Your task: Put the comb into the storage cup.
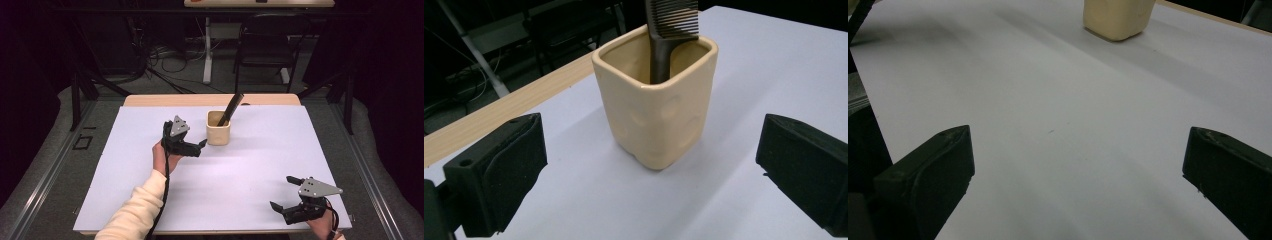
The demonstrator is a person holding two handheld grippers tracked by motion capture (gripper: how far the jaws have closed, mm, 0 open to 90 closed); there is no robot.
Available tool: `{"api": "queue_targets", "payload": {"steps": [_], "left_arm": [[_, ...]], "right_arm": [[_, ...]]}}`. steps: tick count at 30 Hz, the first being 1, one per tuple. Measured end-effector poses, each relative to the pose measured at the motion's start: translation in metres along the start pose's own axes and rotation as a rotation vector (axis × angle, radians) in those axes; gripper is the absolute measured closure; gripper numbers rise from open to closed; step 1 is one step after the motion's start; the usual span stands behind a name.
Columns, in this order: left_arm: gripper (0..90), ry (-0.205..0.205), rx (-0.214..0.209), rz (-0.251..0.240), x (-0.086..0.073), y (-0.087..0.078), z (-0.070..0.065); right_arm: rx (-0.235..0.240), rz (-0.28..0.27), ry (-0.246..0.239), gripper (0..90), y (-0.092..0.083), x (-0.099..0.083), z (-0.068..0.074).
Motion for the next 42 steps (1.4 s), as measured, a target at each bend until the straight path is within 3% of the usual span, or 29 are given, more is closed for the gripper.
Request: {"api": "queue_targets", "payload": {"steps": [18, 31, 42], "left_arm": [[0.0, -0.007, 0.008, 0.042, -0.021, -0.022, -0.004], [0.0, -0.013, 0.027, 0.026, -0.033, -0.045, -0.008], [0.0, -0.02, 0.031, 0.042, -0.049, -0.059, -0.014]], "right_arm": [[0.004, 0.003, -0.004, 0.0, 0.0, 0.0, 0.001], [0.005, 0.004, -0.004, 0.0, 0.0, 0.0, 0.001], [0.004, 0.002, -0.002, 0.0, 0.0, 0.0, 0.001]]}}
Point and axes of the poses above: each handheld gripper's, and its own axes: y roughly forward along the jaws, x roughly out of its top, z roughly to its left, the point moved 10 cm from there along y, roughly forward along the jaws, and after that the axes turned 6 degrees about y, right-handed, at the moved point
